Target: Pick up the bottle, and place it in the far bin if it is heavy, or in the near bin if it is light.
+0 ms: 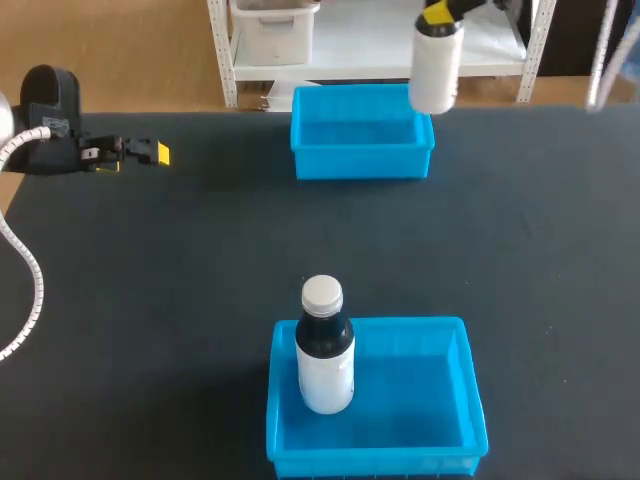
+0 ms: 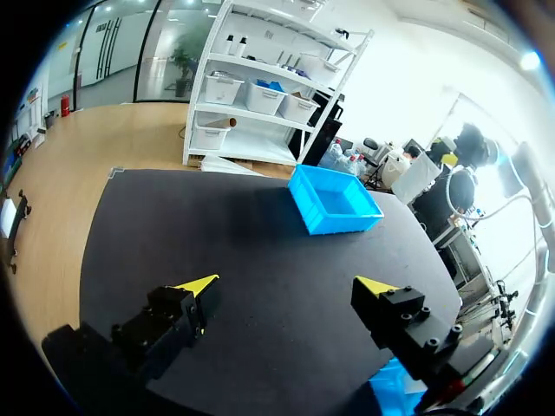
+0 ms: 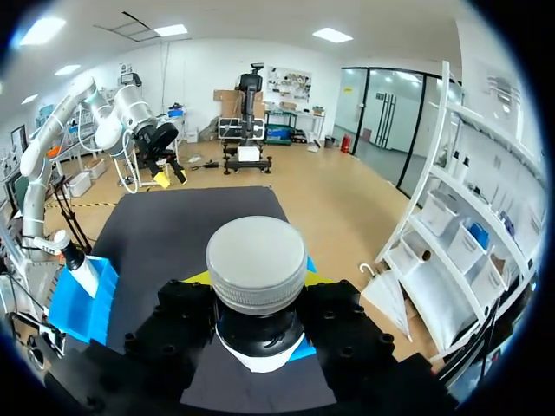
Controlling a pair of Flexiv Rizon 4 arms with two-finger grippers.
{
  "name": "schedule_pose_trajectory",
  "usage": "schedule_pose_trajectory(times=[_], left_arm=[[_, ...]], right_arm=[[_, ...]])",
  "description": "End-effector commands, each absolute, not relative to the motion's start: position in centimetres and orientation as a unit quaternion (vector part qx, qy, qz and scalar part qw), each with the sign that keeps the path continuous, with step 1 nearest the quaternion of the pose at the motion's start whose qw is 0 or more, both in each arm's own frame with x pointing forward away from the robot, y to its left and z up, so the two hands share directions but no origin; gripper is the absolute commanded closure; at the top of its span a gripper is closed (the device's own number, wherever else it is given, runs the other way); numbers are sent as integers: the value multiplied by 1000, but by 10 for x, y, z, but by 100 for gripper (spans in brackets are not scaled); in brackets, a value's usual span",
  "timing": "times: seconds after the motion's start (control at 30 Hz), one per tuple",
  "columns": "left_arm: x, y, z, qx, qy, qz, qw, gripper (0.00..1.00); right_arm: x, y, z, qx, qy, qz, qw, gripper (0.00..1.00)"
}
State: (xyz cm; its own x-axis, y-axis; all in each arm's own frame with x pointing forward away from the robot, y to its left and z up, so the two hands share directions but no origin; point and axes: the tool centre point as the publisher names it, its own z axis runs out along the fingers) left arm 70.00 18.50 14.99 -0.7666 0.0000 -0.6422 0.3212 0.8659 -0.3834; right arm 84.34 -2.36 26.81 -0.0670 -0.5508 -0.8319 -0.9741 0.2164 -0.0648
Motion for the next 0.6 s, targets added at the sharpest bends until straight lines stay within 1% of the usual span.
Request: schedule_pose_trajectory(times=[0.03, 0.27, 0.6], left_arm=[[700, 185, 150, 88, 908, -243, 330, 0], [700, 185, 150, 88, 908, -243, 330, 0], [700, 185, 150, 88, 908, -243, 330, 0]], right_arm=[[876, 3, 259, -583, 662, 305, 358, 62], [888, 32, 240, -594, 651, 326, 342, 61], [901, 63, 220, -599, 635, 352, 337, 63]])
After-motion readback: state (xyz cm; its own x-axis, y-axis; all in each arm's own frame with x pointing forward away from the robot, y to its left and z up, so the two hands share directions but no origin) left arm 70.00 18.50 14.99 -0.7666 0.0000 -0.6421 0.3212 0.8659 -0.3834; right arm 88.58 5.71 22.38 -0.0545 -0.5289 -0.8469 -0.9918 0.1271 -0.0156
